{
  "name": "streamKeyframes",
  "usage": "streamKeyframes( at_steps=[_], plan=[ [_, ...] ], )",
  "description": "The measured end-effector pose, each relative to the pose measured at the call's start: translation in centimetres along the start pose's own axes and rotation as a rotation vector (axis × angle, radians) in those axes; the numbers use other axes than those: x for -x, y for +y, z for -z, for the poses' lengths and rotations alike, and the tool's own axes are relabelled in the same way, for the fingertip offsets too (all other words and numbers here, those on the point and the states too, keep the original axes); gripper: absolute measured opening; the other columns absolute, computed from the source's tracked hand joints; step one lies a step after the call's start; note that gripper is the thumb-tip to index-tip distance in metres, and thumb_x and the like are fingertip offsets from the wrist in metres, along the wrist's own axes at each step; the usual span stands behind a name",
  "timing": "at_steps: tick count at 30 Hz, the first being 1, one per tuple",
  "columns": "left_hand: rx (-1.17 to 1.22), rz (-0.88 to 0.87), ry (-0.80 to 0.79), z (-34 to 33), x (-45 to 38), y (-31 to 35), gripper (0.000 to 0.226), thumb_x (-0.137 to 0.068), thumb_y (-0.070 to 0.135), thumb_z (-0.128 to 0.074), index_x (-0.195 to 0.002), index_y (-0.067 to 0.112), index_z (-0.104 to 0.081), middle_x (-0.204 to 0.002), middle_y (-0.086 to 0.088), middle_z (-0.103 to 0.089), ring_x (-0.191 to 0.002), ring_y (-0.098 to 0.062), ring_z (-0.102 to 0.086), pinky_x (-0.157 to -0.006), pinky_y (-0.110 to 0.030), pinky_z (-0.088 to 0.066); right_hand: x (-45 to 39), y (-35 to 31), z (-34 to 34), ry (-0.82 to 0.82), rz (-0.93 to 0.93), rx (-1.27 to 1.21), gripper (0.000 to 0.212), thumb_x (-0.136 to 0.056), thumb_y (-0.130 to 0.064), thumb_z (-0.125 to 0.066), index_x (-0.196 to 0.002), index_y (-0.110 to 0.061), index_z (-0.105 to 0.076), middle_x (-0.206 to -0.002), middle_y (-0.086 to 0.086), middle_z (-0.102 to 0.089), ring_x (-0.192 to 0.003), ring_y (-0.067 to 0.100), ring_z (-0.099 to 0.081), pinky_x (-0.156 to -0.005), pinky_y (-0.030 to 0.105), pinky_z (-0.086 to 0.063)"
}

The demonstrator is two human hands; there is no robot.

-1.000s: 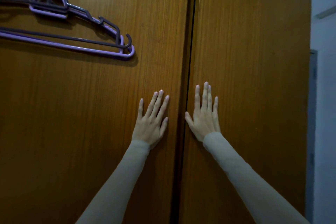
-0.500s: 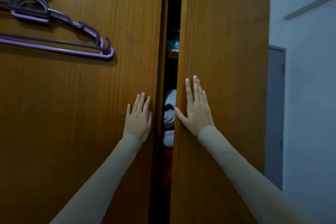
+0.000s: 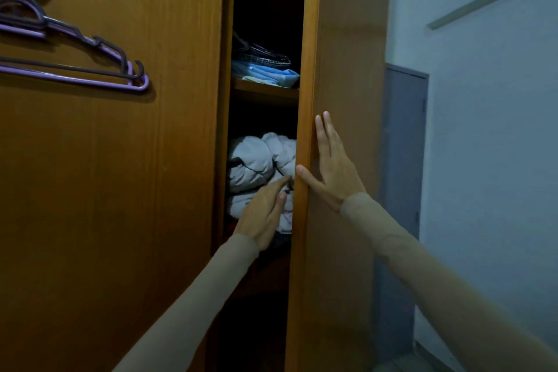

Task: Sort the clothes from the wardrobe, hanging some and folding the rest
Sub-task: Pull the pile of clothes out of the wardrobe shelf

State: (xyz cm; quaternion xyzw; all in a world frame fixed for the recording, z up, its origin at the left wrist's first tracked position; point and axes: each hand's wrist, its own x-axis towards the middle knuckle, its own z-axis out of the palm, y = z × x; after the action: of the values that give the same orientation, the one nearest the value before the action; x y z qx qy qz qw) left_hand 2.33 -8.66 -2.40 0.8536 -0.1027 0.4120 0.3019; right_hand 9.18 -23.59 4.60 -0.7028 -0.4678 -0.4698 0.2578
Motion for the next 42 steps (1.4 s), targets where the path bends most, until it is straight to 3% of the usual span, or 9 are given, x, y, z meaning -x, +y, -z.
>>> streamKeyframes(
  at_steps=[6,9,15,20,24,28,31,37,42],
  plan=[
    [-0.032,-0.09,-0.082,-4.3,2.0,5.8,0.044,-0.102,0.037,-0.028,-0.144,0.026,-0.032,-0.142,0.01,-0.04,-0.132,-0.006,-0.033,-0.106,-0.019,-0.024,3.5,1.9,6.2,0.032,-0.028,-0.011,0.081,-0.088,-0.054,-0.036,-0.146,-0.019,0.008,-0.158,0.004,0.0,-0.139,0.002,-0.003,-0.11,0.017,-0.01],
    [-0.008,-0.132,-0.124,-6.7,2.3,8.2,0.052,-0.097,0.048,-0.022,-0.147,0.031,-0.025,-0.146,0.006,-0.038,-0.134,-0.01,-0.033,-0.109,-0.028,-0.029,5.4,3.1,9.2,0.039,-0.058,0.042,0.08,-0.09,-0.053,-0.035,-0.149,-0.014,0.001,-0.158,0.005,-0.007,-0.139,0.001,-0.007,-0.108,0.008,-0.006],
    [-0.019,-0.218,-0.233,-10.8,2.2,12.5,0.046,-0.102,0.04,-0.022,-0.144,0.042,-0.006,-0.149,0.005,-0.035,-0.135,-0.012,-0.032,-0.105,-0.025,-0.029,8.8,5.5,14.7,0.059,-0.121,0.177,0.071,-0.094,-0.043,-0.037,-0.149,-0.007,-0.009,-0.154,0.009,-0.022,-0.139,0.017,-0.026,-0.11,0.023,-0.022],
    [-0.009,-0.253,-0.313,-14.0,1.8,15.8,0.05,-0.102,0.037,-0.022,-0.148,0.037,-0.002,-0.152,0.003,-0.029,-0.138,-0.012,-0.028,-0.107,-0.024,-0.024,11.3,7.4,17.9,0.138,-0.181,0.305,0.06,-0.095,-0.026,-0.042,-0.145,0.001,-0.022,-0.135,0.019,-0.048,-0.116,0.029,-0.054,-0.096,0.027,-0.04],
    [-0.019,-0.287,-0.369,-16.6,1.6,17.4,0.053,-0.103,0.024,-0.026,-0.15,0.033,-0.002,-0.156,0.008,-0.019,-0.141,-0.009,-0.021,-0.108,-0.017,-0.016,12.7,8.8,20.4,0.108,-0.263,0.355,0.056,-0.098,-0.016,-0.043,-0.147,-0.003,-0.018,-0.141,0.015,-0.043,-0.122,0.026,-0.049,-0.098,0.02,-0.03],
    [-0.058,-0.332,-0.445,-19.0,1.1,18.0,0.055,-0.103,0.018,-0.028,-0.15,0.03,-0.002,-0.156,0.008,-0.015,-0.141,-0.009,-0.021,-0.106,-0.013,-0.014,13.8,10.3,22.5,0.068,-0.326,0.407,0.052,-0.099,-0.013,-0.038,-0.147,-0.004,-0.02,-0.145,0.014,-0.038,-0.131,0.025,-0.04,-0.108,0.026,-0.029],
    [-0.112,-0.368,-0.504,-20.4,0.8,18.6,0.057,-0.102,0.016,-0.029,-0.15,0.03,-0.001,-0.157,0.009,-0.01,-0.142,-0.011,-0.018,-0.111,-0.02,-0.017,14.5,11.4,23.3,0.067,-0.358,0.477,0.05,-0.098,-0.013,-0.039,-0.145,-0.003,-0.025,-0.148,0.012,-0.034,-0.135,0.024,-0.035,-0.109,0.024,-0.025],
    [-0.29,-0.381,-0.539,-21.3,-0.2,17.8,0.065,-0.099,0.009,-0.031,-0.15,0.027,0.004,-0.158,0.009,0.003,-0.144,-0.015,-0.013,-0.114,-0.036,-0.024,15.4,12.2,23.9,0.14,-0.348,0.592,0.045,-0.087,-0.007,-0.046,-0.132,0.001,-0.048,-0.134,0.016,-0.05,-0.118,0.03,-0.053,-0.095,0.04,-0.046],
    [-0.321,-0.28,-0.542,-20.3,-0.2,15.6,0.066,-0.098,0.005,-0.031,-0.151,0.025,0.003,-0.158,0.007,0.003,-0.143,-0.017,-0.015,-0.115,-0.035,-0.023,15.0,11.5,22.3,-0.001,-0.222,0.64,0.049,-0.075,-0.002,-0.058,-0.124,-0.003,-0.055,-0.124,0.014,-0.058,-0.11,0.029,-0.059,-0.09,0.041,-0.048]
  ],
)
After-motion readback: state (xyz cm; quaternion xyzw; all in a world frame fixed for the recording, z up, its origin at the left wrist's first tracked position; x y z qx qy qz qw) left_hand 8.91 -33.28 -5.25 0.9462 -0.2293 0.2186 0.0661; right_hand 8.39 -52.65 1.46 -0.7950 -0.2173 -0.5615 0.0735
